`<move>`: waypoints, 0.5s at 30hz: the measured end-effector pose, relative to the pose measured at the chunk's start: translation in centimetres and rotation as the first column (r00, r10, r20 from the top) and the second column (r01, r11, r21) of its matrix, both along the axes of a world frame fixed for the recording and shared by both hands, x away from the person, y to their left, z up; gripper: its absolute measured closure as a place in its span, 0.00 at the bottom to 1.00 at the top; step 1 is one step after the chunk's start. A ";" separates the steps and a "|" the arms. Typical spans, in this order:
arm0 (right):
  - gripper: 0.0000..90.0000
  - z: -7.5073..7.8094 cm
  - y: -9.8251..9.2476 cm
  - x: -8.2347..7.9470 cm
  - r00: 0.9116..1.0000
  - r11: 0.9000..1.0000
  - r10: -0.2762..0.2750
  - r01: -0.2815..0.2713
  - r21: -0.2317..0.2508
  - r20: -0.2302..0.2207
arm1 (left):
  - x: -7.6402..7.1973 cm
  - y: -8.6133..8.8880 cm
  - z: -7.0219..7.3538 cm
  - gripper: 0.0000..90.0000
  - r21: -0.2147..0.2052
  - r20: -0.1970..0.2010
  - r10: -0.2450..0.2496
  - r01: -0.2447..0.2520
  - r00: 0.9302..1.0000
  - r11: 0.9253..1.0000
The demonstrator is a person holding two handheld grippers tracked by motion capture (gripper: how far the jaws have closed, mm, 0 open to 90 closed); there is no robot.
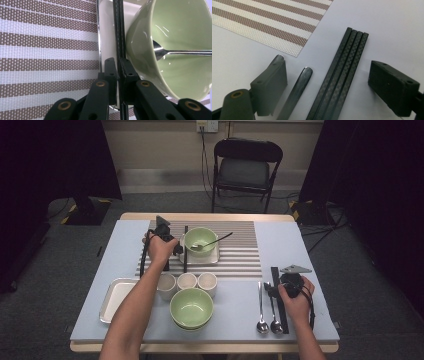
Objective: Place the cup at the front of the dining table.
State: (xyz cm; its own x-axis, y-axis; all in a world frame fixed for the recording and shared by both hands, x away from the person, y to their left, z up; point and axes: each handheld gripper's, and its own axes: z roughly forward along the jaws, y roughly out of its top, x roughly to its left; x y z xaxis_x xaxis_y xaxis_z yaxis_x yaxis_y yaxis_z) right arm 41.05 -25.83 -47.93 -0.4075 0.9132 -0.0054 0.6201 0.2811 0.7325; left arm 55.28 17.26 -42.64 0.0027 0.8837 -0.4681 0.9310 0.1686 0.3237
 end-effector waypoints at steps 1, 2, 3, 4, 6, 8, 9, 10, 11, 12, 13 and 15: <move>0.16 0.0 0.0 0.0 1.000 1.000 0.000 0.000 0.000 0.000 | 0.0 0.0 0.1 0.95 0.000 -0.001 -0.004 0.004 1.000 1.000; 0.16 0.0 0.0 0.0 1.000 1.000 -0.001 0.001 0.000 0.000 | -0.1 0.1 0.1 0.95 0.001 -0.003 -0.015 0.015 1.000 1.000; 0.16 0.0 0.0 0.0 1.000 1.000 -0.001 0.001 0.000 0.000 | -0.1 0.2 0.2 0.95 -0.001 0.000 -0.022 0.022 1.000 1.000; 0.16 0.0 0.0 0.0 1.000 1.000 -0.001 0.001 0.000 0.001 | -0.2 0.1 0.3 0.94 -0.001 0.001 -0.020 0.020 1.000 1.000; 0.16 0.0 0.0 0.0 1.000 1.000 -0.002 0.002 0.000 0.000 | -0.3 0.1 0.3 0.94 -0.006 0.008 -0.010 0.010 1.000 1.000; 0.16 0.0 0.0 0.0 1.000 1.000 -0.001 0.001 0.000 0.001 | -0.4 0.2 0.4 0.93 -0.002 0.005 -0.020 0.020 1.000 1.000; 0.16 0.0 0.0 0.0 1.000 1.000 0.000 0.000 0.000 0.000 | -0.4 0.3 0.5 0.93 0.003 0.000 -0.037 0.037 0.999 0.999; 0.16 0.0 0.0 0.0 1.000 1.000 0.000 0.000 0.000 0.000 | -0.4 0.2 0.4 0.93 -0.009 0.004 -0.020 0.020 1.000 1.000; 0.16 0.0 0.0 0.0 1.000 1.000 -0.001 0.001 0.000 0.000 | -0.5 0.3 0.5 0.93 0.001 -0.001 -0.024 0.024 1.000 1.000; 0.16 0.0 0.0 0.0 1.000 1.000 0.000 0.000 0.000 0.000 | -0.5 0.2 0.5 0.93 -0.013 -0.001 -0.010 0.010 1.000 1.000; 0.16 0.0 0.0 0.0 1.000 1.000 -0.001 0.001 0.000 0.001 | -0.5 0.2 0.5 0.93 -0.007 0.004 -0.006 0.006 1.000 1.000; 0.16 0.0 0.0 0.0 1.000 1.000 -0.001 0.001 0.000 0.001 | -0.6 0.4 0.7 0.92 -0.010 0.003 -0.028 0.028 1.000 1.000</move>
State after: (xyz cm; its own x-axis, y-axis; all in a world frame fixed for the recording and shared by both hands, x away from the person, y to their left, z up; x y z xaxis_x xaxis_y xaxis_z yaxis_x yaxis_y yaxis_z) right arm 41.05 -25.81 -47.94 -0.4064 0.9137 -0.0054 0.6199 0.2800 0.7330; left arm 54.68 17.69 -41.97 0.0286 0.8785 -0.4769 0.9345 0.1459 0.3248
